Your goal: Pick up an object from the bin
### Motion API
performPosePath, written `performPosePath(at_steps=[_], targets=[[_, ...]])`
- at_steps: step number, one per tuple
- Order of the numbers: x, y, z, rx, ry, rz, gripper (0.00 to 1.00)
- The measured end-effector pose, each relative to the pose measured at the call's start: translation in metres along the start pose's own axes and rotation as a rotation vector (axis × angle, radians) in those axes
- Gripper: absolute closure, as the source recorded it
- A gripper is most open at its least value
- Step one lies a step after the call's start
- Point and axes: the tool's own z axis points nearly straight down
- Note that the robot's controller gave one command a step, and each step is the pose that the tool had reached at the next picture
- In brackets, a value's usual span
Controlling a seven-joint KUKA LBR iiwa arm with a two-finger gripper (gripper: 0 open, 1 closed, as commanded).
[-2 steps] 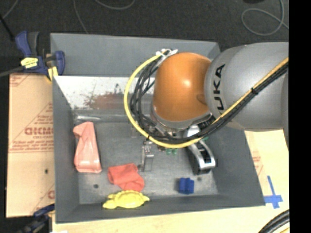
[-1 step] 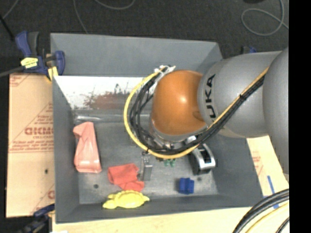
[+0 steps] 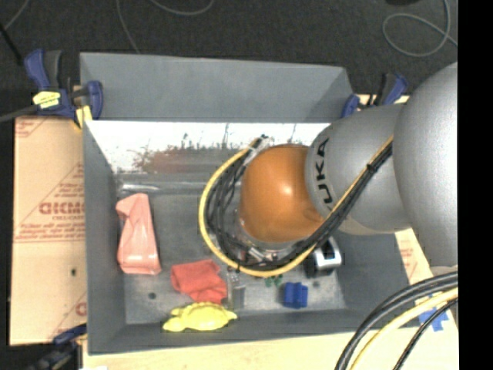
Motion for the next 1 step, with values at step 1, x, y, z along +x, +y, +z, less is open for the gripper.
performPosePath(at_steps=[1], targets=[[0.0003,0.0096,0.0218,0.000,0.000,-0.348,0.00]])
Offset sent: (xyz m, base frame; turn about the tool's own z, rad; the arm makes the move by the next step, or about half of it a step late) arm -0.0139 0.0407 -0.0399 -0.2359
